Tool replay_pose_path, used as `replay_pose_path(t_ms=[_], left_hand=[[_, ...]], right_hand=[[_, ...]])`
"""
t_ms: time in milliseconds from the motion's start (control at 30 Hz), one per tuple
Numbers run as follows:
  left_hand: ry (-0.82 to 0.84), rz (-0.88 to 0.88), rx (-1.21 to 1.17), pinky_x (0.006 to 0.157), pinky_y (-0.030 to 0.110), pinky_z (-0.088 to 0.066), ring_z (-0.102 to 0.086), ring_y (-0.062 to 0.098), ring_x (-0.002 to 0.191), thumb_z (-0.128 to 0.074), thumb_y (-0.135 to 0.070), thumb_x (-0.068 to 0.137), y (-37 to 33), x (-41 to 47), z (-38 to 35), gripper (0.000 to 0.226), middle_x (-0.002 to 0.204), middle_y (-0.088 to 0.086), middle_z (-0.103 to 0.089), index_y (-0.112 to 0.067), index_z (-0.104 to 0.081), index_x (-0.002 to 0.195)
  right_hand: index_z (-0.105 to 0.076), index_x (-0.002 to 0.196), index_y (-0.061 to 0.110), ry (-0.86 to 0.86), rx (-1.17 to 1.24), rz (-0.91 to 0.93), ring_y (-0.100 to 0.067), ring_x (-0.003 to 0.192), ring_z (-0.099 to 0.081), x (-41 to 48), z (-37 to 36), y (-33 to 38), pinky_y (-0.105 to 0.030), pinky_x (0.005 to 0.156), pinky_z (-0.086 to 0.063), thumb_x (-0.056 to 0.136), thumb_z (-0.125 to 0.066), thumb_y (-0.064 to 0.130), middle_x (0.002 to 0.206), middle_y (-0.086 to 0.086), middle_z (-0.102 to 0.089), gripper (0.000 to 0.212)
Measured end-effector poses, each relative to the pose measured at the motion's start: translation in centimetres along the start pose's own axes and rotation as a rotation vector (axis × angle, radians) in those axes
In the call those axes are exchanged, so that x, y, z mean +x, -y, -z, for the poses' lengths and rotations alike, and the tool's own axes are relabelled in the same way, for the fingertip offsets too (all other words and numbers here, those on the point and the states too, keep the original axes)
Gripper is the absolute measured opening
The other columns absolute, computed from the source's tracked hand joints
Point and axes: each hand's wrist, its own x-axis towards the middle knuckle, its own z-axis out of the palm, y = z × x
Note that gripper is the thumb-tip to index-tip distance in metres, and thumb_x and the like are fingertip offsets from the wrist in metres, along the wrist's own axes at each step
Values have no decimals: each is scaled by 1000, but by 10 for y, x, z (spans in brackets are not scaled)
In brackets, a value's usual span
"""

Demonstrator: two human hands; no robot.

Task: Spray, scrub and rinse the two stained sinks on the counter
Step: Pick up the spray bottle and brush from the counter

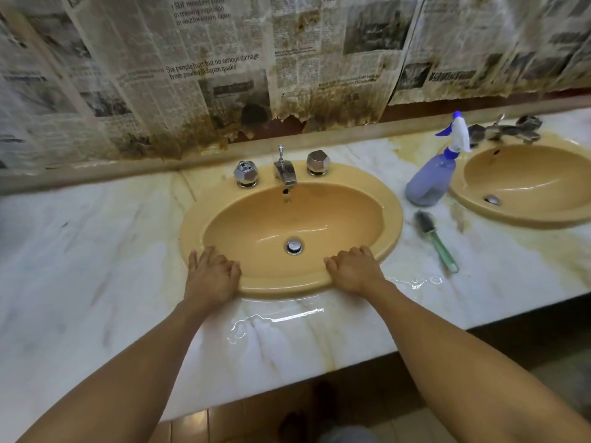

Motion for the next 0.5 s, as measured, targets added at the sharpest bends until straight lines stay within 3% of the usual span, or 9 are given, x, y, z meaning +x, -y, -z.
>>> replay_pose_path(t_ms=[133,200,267,367,433,500], left_hand=[[33,37,-49,124,53,2,-21,24,154,-17,-45,106,-9,-10,1,62,137,0,-61,-26,-74,119],[44,23,-79,123,57,2,-36,23,145,-30,-38,109,-20,-14,2,46,126,0,-64,-27,-74,113],[31,3,-172,123,60,-3,-54,20,126,-40,-36,106,-36,-17,4,34,114,-4,-66,-30,-73,104],[-20,-12,-350,117,58,-24,-60,16,107,-51,-33,103,-70,-15,7,19,116,-11,-66,-37,-70,99],[-86,-83,-466,107,45,-40,-62,14,103,-58,-29,102,-102,-13,12,14,115,-8,-67,-35,-70,100],[-119,-145,-589,93,20,-42,-62,9,103,-62,-22,101,-142,-9,20,11,111,-8,-67,-26,-72,103]], right_hand=[[-70,116,23,58,131,51,-29,116,-53,-8,4,-4,-42,109,-28,105,-26,47,114,-6,-68,52],[-72,105,23,64,290,91,-27,109,-58,-17,9,-10,-41,106,-36,99,-35,49,105,-3,-70,46],[-71,118,21,7,505,87,-24,114,-59,-29,19,-22,-38,102,-44,101,-47,45,118,-2,-69,38],[-64,134,20,-125,640,2,-13,116,-57,-48,37,-51,-28,97,-43,103,-56,38,132,2,-63,37],[-63,135,23,-218,658,-57,-13,117,-56,-57,45,-78,-22,93,-38,102,-59,37,134,2,-62,37],[-62,137,22,-290,681,-140,-16,122,-56,-62,52,-111,-23,95,-39,101,-61,35,135,1,-62,38]])
